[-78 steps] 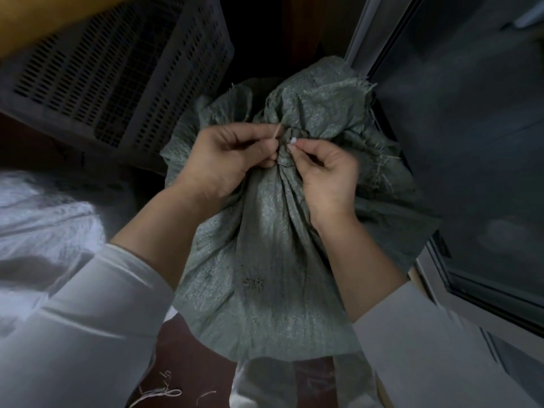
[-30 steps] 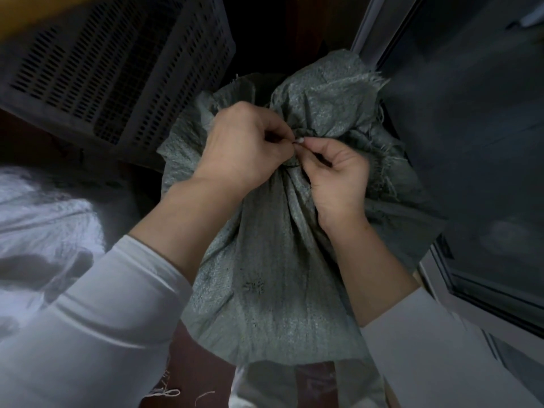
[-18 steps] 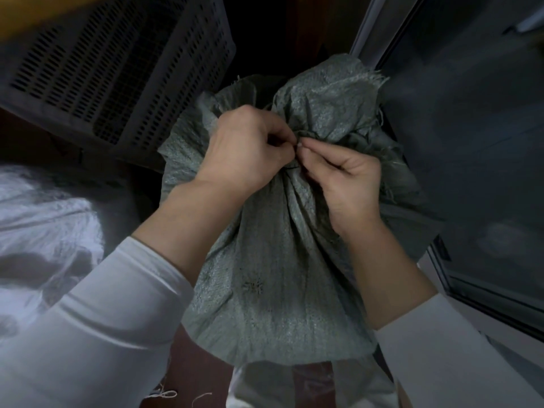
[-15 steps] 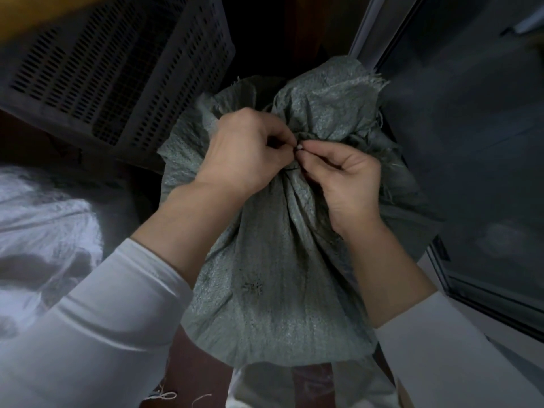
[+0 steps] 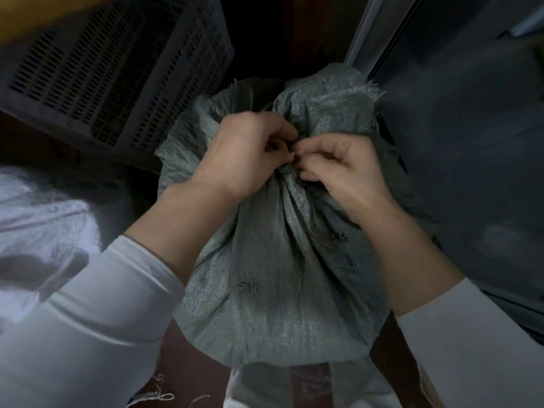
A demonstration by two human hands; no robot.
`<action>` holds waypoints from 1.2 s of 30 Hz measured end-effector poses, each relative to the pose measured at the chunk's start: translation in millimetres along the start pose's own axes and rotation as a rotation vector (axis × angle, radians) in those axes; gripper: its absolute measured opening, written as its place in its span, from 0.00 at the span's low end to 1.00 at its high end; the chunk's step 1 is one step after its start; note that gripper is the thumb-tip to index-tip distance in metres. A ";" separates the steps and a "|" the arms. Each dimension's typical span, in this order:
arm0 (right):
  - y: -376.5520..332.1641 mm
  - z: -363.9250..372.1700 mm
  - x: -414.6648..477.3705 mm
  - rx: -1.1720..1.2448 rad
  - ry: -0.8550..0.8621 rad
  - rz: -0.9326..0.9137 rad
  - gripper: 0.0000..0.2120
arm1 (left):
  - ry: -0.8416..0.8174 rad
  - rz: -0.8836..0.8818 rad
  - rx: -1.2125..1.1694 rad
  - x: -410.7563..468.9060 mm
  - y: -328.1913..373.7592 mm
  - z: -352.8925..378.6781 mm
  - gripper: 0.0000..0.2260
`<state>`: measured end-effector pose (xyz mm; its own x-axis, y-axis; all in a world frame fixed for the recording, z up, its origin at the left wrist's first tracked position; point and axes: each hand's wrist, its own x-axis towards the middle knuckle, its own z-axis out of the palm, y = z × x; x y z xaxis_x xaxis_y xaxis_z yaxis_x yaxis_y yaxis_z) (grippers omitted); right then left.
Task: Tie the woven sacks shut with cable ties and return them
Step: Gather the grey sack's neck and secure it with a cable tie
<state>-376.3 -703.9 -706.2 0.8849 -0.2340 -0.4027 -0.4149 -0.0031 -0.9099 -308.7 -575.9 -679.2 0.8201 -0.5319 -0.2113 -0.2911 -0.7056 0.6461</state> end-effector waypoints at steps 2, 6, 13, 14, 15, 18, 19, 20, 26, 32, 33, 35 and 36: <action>1.6 -1.1 -6.2 0.198 0.039 0.106 0.08 | -0.001 0.001 -0.021 -0.7 -0.6 2.3 0.11; 3.2 0.8 -7.8 0.365 0.105 0.223 0.06 | -0.013 0.057 -0.002 -1.3 -0.8 5.6 0.08; 0.8 -1.8 -6.0 0.095 0.140 0.128 0.08 | 0.004 0.140 0.032 -2.1 1.9 8.5 0.08; 0.4 -3.5 -5.5 0.028 0.152 0.091 0.09 | 0.014 0.152 0.032 -2.1 3.7 9.3 0.09; 0.3 -4.9 -4.9 -0.022 0.166 0.061 0.09 | 0.031 0.152 0.025 -1.6 4.8 9.4 0.09; -1.5 -6.5 -4.8 -0.075 0.183 0.029 0.09 | 0.059 0.108 0.014 1.2 6.2 8.3 0.09; -1.7 -5.9 -5.0 -0.084 0.191 0.024 0.09 | 0.055 0.098 0.026 1.8 7.5 8.6 0.10; -1.7 -5.1 -5.1 -0.103 0.207 0.013 0.09 | 0.056 0.083 0.032 2.1 9.8 9.6 0.10; 3.0 3.6 -3.9 -0.304 0.339 -0.046 0.06 | 0.149 -0.146 -0.015 3.0 14.7 19.2 0.08; -4.3 -2.5 -19.3 -0.141 0.181 0.145 0.09 | 0.202 -0.229 -0.117 -3.0 5.9 22.5 0.06; -8.4 -6.6 -18.5 -0.043 0.133 0.215 0.09 | 0.177 -0.216 -0.166 -3.8 5.0 22.1 0.07; -20.2 -15.9 -15.5 0.076 0.047 0.320 0.07 | 0.146 -0.191 -0.237 -6.2 5.1 21.8 0.10; -26.3 -19.8 -13.6 0.090 0.005 0.359 0.06 | 0.143 -0.188 -0.250 -7.3 5.3 22.0 0.10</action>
<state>-381.7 -719.9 -674.8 0.6852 -0.2094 -0.6976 -0.6783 0.1655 -0.7159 -327.0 -586.1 -690.3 0.9138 -0.3202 -0.2499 -0.0135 -0.6388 0.7692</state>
